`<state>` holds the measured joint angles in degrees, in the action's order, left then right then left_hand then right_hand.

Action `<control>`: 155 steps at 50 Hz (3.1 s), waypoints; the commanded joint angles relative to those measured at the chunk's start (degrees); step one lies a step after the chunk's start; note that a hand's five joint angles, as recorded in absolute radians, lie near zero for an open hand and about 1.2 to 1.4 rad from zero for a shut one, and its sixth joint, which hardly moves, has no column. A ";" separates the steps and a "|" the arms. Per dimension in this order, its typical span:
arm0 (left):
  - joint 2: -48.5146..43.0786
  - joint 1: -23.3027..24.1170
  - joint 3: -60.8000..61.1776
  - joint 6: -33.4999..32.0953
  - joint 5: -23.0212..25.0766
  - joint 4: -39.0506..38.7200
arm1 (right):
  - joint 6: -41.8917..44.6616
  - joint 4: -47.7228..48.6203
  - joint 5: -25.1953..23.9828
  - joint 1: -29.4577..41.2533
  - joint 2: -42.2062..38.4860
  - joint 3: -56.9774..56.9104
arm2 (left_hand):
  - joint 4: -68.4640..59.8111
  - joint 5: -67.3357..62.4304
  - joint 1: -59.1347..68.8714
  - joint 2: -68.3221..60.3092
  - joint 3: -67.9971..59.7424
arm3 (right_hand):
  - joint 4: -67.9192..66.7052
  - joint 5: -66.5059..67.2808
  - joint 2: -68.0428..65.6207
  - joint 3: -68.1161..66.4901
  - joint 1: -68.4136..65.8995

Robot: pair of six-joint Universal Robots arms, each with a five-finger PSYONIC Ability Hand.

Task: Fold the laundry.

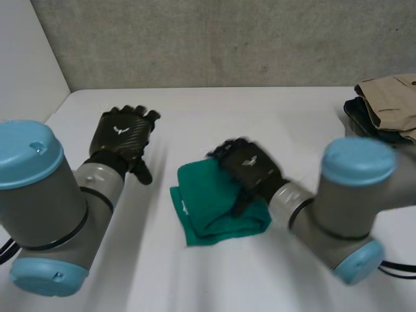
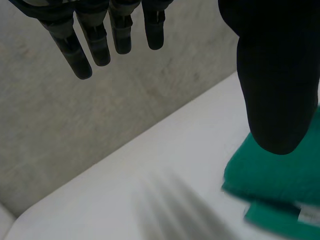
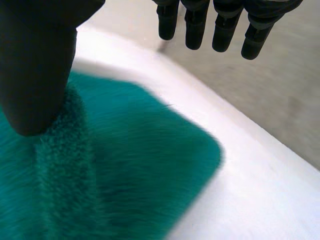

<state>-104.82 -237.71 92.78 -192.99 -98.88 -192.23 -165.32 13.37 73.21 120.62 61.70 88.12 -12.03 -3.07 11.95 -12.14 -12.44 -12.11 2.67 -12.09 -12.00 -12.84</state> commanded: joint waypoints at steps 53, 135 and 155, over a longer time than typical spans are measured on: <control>0.58 0.50 -21.33 9.21 43.60 30.25 | 15.47 16.51 6.06 4.79 3.34 20.34 | 2.03 3.07 -1.95 2.14 2.44 | 2.11 -2.67 2.09 2.00 2.84; 5.33 5.07 -17.73 14.75 32.17 18.91 | -1.41 30.50 -16.53 -51.54 -32.26 -32.31 | 2.03 3.07 -1.95 2.14 2.44 | -67.89 67.33 -67.91 -68.00 -67.16; 6.64 5.51 -18.43 14.92 32.08 19.00 | -7.12 27.07 -8.97 -51.19 -16.71 -23.44 | 2.03 3.07 -1.95 2.14 2.44 | 2.11 -2.67 2.09 2.00 2.84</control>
<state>-99.09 -232.38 74.32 -178.21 -66.80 -173.24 -171.16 41.58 63.70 69.60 41.24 62.38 -12.03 -2.93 11.00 -12.14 -12.44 -12.06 26.48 -12.13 -11.92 -13.63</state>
